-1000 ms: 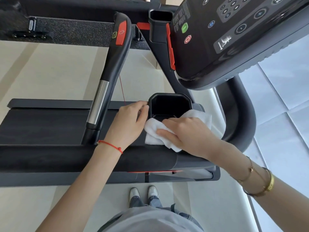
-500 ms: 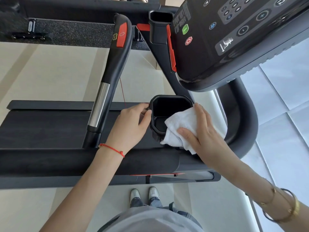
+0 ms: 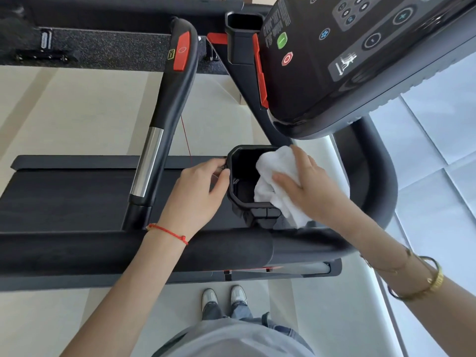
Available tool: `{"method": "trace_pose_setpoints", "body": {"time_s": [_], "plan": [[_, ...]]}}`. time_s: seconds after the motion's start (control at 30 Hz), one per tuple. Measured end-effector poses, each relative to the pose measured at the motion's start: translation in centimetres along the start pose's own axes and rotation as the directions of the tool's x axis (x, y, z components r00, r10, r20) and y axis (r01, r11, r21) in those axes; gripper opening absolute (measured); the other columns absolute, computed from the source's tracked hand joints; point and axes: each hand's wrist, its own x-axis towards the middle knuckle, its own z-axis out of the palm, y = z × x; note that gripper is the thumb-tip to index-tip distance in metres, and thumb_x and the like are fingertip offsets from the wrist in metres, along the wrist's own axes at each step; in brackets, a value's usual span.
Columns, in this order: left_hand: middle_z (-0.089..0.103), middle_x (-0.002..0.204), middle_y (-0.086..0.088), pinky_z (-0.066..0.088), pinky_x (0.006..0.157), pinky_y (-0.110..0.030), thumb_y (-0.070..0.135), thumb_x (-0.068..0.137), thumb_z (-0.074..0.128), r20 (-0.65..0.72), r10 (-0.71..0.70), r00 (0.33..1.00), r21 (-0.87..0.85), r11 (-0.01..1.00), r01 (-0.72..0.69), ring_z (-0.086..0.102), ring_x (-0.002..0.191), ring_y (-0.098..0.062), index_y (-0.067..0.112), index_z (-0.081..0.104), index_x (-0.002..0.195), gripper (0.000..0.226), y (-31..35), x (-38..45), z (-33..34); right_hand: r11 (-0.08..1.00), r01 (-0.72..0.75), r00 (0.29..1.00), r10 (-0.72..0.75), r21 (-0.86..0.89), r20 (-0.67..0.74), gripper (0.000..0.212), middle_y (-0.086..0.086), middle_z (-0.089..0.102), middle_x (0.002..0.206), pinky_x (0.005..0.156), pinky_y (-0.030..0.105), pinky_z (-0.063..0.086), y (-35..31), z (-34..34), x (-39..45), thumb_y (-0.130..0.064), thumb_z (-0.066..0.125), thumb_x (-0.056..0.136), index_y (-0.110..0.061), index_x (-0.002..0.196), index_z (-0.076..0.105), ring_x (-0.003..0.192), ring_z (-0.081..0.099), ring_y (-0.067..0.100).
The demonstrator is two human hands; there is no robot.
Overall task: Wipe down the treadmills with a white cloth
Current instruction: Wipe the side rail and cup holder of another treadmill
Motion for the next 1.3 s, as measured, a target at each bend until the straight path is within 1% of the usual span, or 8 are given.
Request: {"method": "trace_pose_setpoints", "body": {"time_s": [0.1, 0.3, 0.43, 0.57, 0.9, 1.0, 1.1, 1.3], "plan": [[0.072, 0.101, 0.005, 0.054, 0.088, -0.038, 0.026, 0.098, 0.051, -0.005, -0.010, 1.000, 0.001, 1.000, 0.010, 0.067, 0.093, -0.011, 0.016, 0.065, 0.120, 0.027, 0.0, 0.1, 0.1, 0.997, 0.062, 0.998, -0.063, -0.047, -0.010, 0.065, 0.014, 0.033, 0.151, 0.079, 0.023, 0.031, -0.2, -0.1, 0.6, -0.031, 0.049, 0.099, -0.009, 0.152, 0.017, 0.122, 0.050, 0.032], [0.071, 0.103, 0.004, 0.055, 0.087, -0.039, 0.028, 0.098, 0.050, -0.001, -0.007, 1.000, -0.002, 1.000, 0.007, 0.066, 0.094, -0.011, 0.015, 0.064, 0.120, 0.029, 0.1, 0.0, 0.2, 0.848, 0.364, 0.930, -0.352, -0.386, 0.104, 0.061, 0.015, 0.039, 0.146, 0.109, 0.029, 0.027, -1.3, -0.8, 3.5, -0.030, 0.048, 0.100, -0.002, 0.149, 0.025, 0.134, 0.039, 0.031], [0.070, 0.098, 0.008, 0.057, 0.083, -0.038, 0.027, 0.098, 0.052, -0.012, 0.004, 1.000, -0.002, 1.000, -0.004, 0.066, 0.089, -0.009, 0.017, 0.065, 0.117, 0.025, 0.1, 0.0, 0.2, 0.669, 0.518, 0.848, -0.485, -0.533, 0.216, 0.052, 0.005, 0.049, 0.135, 0.095, 0.040, 0.046, -2.7, -0.3, 6.0, -0.033, 0.042, 0.099, -0.013, 0.146, 0.032, 0.121, 0.050, 0.025], [0.069, 0.096, 0.010, 0.057, 0.082, -0.037, 0.027, 0.097, 0.052, -0.012, 0.003, 1.000, 0.002, 1.000, -0.003, 0.065, 0.087, -0.006, 0.018, 0.065, 0.116, 0.024, 0.1, 0.0, 0.0, 0.640, 0.610, 0.788, -0.555, -0.468, 0.267, 0.043, -0.002, 0.052, 0.129, 0.076, 0.043, 0.053, -3.5, 0.0, 6.9, -0.031, 0.043, 0.099, -0.021, 0.140, 0.039, 0.111, 0.056, 0.020], [0.069, 0.098, 0.012, 0.055, 0.086, -0.033, 0.029, 0.097, 0.053, 0.001, -0.024, 1.000, -0.019, 1.000, 0.024, 0.065, 0.091, -0.005, 0.020, 0.065, 0.118, 0.025, 0.1, 0.1, -0.3, 0.870, 0.294, 0.952, -0.304, -0.395, 0.040, 0.071, 0.012, 0.047, 0.136, 0.096, 0.033, 0.036, -1.3, 0.0, 3.0, -0.035, 0.063, 0.088, -0.010, 0.147, 0.031, 0.115, 0.050, 0.032], [0.064, 0.093, 0.016, 0.055, 0.086, -0.031, 0.029, 0.097, 0.053, -0.002, -0.018, 1.000, -0.014, 1.000, 0.018, 0.064, 0.089, -0.004, 0.020, 0.066, 0.116, 0.025, 0.1, 0.1, -0.3, 0.977, 0.087, 0.995, -0.097, -0.192, -0.040, 0.073, 0.013, 0.047, 0.134, 0.077, 0.033, 0.037, -0.9, 0.3, 1.6, -0.036, 0.063, 0.089, -0.012, 0.147, 0.025, 0.110, 0.054, 0.035], [0.066, 0.092, 0.013, 0.056, 0.085, -0.035, 0.027, 0.097, 0.054, -0.014, -0.017, 1.000, -0.001, 1.000, 0.017, 0.066, 0.088, -0.009, 0.017, 0.066, 0.114, 0.023, 0.1, 0.2, -0.2, 0.996, -0.087, 0.994, 0.085, -0.026, -0.064, 0.066, 0.006, 0.053, 0.099, 0.062, 0.029, 0.030, -0.1, 0.7, 0.3, -0.040, 0.061, 0.091, -0.009, 0.140, 0.030, 0.083, 0.049, 0.025], [0.072, 0.101, 0.001, 0.056, 0.084, -0.041, 0.027, 0.099, 0.052, -0.003, 0.011, 1.000, 0.063, 0.998, -0.011, 0.068, 0.092, -0.016, 0.014, 0.066, 0.117, 0.027, 0.5, -0.1, -0.2, 0.981, -0.136, 0.988, 0.145, 0.137, -0.056, 0.053, -0.012, 0.049, 0.079, 0.053, 0.011, 0.031, 0.7, 0.2, -1.9, -0.050, 0.053, 0.092, -0.012, 0.128, 0.043, 0.067, 0.047, -0.001]]}}
